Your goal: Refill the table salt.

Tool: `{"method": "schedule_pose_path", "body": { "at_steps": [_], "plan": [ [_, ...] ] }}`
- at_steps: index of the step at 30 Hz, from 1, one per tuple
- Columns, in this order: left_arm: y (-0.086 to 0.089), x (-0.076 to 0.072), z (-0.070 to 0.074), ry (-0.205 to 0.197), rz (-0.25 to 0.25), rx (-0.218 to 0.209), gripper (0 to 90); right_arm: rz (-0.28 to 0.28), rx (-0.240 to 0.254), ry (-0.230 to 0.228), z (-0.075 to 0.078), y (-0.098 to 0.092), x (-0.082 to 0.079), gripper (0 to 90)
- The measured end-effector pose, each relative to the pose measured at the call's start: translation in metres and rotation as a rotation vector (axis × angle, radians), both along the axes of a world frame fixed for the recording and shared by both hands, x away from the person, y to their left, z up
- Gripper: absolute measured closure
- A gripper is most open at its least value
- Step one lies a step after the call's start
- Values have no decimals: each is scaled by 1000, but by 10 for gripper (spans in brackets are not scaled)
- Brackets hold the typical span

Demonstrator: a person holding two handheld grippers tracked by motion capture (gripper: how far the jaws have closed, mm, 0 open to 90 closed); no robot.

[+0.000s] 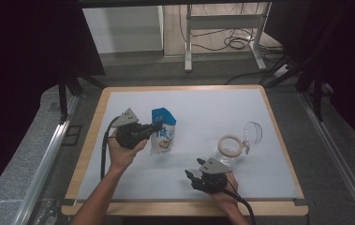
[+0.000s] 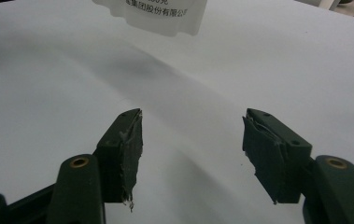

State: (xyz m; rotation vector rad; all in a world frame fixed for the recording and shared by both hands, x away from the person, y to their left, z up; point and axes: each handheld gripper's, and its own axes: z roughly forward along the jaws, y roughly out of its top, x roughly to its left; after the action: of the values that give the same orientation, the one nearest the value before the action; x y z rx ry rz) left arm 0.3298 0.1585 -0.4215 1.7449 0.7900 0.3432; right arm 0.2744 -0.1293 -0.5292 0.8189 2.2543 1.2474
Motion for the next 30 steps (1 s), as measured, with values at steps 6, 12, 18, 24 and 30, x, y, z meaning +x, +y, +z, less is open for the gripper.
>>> {"method": "schedule_pose_path", "body": {
  "at_steps": [6,12,18,24,30],
  "plan": [
    [-7,-2,3,-5,-15,1,900,-2,-14,5,-1,7,6,372],
    [-15,-3,3,-6,-28,13,900,-13,-20,3,-2,10,11,364],
    [-20,-3,2,-1,-37,15,900,-18,-27,8,-3,11,13,363],
    [-24,-4,3,-4,-41,20,900,-22,-33,5,-3,10,14,356],
    [-29,-5,5,-6,-50,15,900,-35,-31,5,-4,12,15,354]
  ]
}}
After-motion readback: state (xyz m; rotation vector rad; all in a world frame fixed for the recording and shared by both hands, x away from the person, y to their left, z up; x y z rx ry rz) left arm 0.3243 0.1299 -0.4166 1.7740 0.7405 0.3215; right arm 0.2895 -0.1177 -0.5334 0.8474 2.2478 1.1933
